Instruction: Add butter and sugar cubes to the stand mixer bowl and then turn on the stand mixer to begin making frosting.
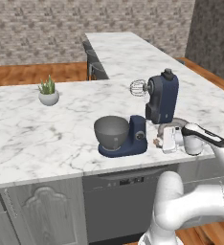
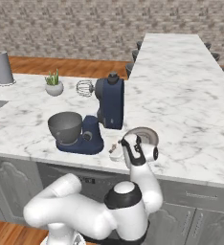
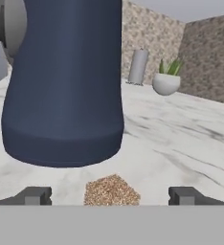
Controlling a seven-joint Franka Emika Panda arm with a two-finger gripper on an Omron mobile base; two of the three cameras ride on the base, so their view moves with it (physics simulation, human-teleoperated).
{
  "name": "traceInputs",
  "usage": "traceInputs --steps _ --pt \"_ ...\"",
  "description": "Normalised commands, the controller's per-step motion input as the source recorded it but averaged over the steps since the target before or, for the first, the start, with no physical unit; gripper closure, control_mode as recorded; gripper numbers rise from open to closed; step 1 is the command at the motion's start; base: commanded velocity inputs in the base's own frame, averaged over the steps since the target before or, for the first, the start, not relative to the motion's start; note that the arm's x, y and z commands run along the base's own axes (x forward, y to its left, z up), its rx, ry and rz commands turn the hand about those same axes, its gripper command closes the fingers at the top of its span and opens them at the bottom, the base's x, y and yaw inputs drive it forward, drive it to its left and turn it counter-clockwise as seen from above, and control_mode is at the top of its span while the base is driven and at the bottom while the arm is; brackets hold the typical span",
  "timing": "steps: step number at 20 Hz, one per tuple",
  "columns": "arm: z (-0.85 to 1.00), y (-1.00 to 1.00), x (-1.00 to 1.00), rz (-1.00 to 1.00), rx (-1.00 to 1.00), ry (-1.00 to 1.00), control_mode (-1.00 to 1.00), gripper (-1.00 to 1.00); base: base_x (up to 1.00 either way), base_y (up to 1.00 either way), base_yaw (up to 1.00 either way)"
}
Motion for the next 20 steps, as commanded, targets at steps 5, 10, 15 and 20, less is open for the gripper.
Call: traceInputs --steps 5,10,15,20 --pt "-0.36 0.13 0.00 0.01 -0.01 0.00 -1.00 1.00 0.00 0.00 0.00" --pt "-0.44 0.21 0.00 0.01 -0.04 0.02 -1.00 1.00 0.00 0.00 0.00" --pt "0.19 0.02 -0.49 0.00 -0.01 -0.03 -1.00 1.00 0.00 0.00 0.00" --pt "0.83 0.00 -0.98 0.00 0.00 -0.10 -1.00 1.00 0.00 0.00 0.00"
